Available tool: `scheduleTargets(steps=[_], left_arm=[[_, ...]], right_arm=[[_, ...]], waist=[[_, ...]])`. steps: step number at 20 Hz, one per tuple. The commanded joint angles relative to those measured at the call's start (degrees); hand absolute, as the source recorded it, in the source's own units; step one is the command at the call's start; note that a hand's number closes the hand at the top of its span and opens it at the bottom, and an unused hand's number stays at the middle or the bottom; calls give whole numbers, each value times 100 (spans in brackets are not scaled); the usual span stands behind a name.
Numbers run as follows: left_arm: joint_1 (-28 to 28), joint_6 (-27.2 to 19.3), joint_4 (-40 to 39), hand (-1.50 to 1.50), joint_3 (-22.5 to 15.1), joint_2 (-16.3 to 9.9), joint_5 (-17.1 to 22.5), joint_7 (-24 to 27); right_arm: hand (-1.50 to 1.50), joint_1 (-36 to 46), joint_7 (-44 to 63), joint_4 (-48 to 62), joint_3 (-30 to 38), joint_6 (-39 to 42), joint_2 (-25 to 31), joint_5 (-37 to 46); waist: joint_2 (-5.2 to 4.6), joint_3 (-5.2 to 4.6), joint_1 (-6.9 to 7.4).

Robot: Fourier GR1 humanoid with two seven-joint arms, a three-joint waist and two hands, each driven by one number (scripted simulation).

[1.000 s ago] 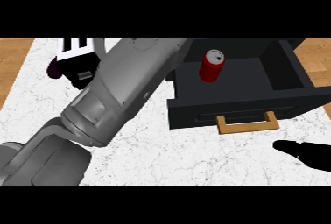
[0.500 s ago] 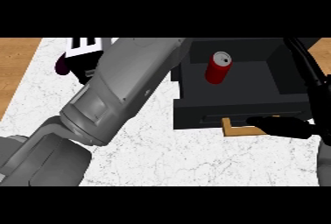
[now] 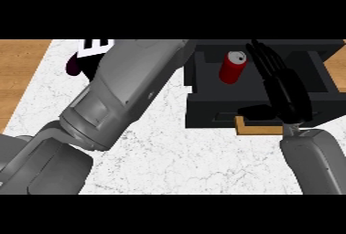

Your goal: Pick up the can, place it into the drawer and close the drawer

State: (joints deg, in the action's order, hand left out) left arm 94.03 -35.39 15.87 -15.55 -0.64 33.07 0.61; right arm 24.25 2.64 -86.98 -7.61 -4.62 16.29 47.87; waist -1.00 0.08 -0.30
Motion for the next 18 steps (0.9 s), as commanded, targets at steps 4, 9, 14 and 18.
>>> scheduleTargets(steps=[4,9,14,18], left_arm=[[-293,240,222,-150,102,-398,-79,-52],[-597,262,563,-150,9,-490,-198,-309],[-639,245,770,-150,-3,-587,-288,-486],[-1110,461,1230,-150,-88,-876,-333,-538]], right_arm=[[-150,718,-556,1919,1,-1003,-324,655],[-150,1373,-457,3154,230,-1762,-578,1055],[-150,2069,-568,4304,586,-2668,-696,1223],[-150,2733,-555,5002,837,-2870,-563,1263]], waist=[[44,-3,162],[79,-6,278],[52,-3,304],[62,-6,488]])
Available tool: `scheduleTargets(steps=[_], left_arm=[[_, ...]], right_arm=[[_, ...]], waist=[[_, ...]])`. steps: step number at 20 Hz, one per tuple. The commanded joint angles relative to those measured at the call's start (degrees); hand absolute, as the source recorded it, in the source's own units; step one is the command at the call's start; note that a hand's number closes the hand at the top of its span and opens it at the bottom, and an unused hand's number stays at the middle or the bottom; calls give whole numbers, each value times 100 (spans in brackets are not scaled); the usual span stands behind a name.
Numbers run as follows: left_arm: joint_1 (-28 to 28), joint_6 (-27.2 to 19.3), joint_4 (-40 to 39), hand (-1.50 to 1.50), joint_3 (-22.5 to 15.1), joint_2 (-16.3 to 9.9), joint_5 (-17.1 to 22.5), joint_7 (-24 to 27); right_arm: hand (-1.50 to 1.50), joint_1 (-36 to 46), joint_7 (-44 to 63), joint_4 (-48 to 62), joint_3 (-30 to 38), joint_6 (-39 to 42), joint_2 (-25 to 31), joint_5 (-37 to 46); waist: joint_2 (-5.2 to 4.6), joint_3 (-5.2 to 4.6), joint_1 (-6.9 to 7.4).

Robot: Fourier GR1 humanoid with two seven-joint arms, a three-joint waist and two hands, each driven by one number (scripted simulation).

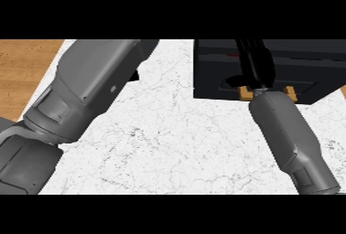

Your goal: Pick up the can, place it into the drawer and close the drawer

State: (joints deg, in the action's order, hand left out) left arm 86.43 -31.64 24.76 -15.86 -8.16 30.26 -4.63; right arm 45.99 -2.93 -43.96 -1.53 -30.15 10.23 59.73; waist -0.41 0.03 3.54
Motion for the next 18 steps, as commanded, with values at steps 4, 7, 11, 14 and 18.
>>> scheduleTargets(steps=[4,7,11,14,18], left_arm=[[-532,142,563,-150,-52,-395,-97,-198],[-733,155,861,-150,-104,-441,-120,-317],[-836,295,1225,-150,-120,-658,-115,-537],[-909,219,1473,-150,-215,-612,-161,-699],[-1350,256,1848,-150,-212,-773,-129,-724]], right_arm=[[-150,1038,-68,1348,386,-753,-51,114],[-150,1410,-192,1720,484,-796,149,142],[-150,1893,124,2159,460,-901,-44,338],[-150,2099,-160,2266,680,-869,151,111],[-150,2268,-251,2333,892,-844,92,-110]], waist=[[-34,2,102],[-36,1,149],[-49,-2,252],[-73,5,327],[-41,3,385]])
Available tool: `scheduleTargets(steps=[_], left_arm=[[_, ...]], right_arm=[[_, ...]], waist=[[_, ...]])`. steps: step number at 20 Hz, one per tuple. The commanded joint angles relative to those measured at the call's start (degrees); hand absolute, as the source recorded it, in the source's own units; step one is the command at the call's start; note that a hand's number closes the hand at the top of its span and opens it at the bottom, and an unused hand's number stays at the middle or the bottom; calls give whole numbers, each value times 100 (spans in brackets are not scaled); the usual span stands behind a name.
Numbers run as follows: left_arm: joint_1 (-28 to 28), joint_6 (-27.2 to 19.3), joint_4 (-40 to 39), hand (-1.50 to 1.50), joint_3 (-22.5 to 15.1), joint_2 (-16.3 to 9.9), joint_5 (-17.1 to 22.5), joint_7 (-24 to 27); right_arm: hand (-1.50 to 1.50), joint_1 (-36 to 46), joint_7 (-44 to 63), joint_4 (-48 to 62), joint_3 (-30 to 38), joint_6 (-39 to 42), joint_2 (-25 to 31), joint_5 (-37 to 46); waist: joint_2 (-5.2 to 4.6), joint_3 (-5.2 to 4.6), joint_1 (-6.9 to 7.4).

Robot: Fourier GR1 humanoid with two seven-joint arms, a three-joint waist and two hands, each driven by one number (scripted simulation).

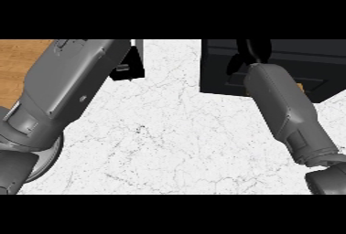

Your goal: Pick up the can, place it into the drawer and close the drawer

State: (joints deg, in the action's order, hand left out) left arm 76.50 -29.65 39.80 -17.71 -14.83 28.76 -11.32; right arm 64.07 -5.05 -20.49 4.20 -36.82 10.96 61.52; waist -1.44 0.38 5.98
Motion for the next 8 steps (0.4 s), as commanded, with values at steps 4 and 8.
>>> scheduleTargets(steps=[4,8], left_arm=[[-440,74,478,-150,-75,-189,-51,-63],[-712,129,1093,-150,-83,-395,0,-229]], right_arm=[[-150,717,-516,-77,607,63,-125,-693],[-150,604,-771,22,798,52,-41,-844]], waist=[[28,-24,116],[109,-29,120]])
